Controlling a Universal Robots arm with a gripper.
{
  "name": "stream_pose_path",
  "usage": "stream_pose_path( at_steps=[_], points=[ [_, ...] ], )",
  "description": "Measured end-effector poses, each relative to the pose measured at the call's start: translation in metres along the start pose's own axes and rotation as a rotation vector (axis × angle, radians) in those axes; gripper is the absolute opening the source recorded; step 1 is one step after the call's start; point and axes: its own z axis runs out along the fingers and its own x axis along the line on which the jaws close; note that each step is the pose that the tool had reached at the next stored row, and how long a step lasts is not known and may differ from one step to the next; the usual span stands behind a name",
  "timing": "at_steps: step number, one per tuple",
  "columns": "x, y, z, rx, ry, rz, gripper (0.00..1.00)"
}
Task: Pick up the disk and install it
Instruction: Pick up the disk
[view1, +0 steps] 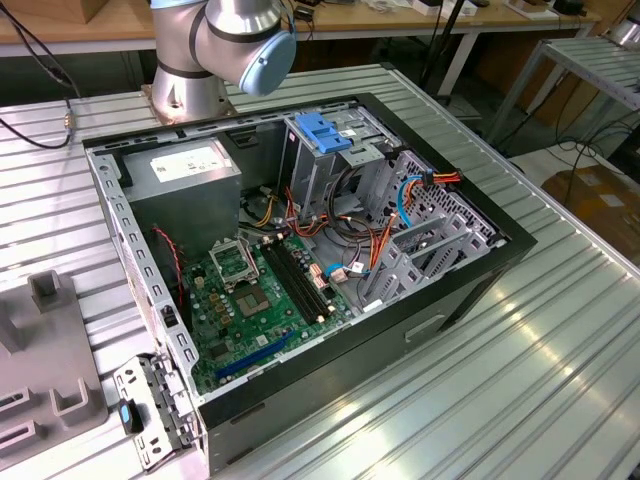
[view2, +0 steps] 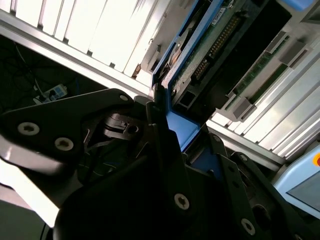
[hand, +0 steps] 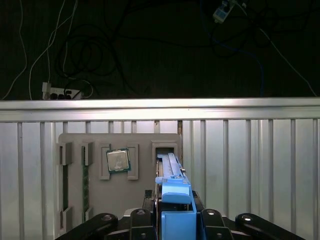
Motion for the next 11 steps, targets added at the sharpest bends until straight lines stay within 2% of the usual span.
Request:
stream_pose_path(
  at_steps=[11],
  points=[
    [0.0,0.0,-0.0033,-0.0001,0.0,0.0,0.37]
  ],
)
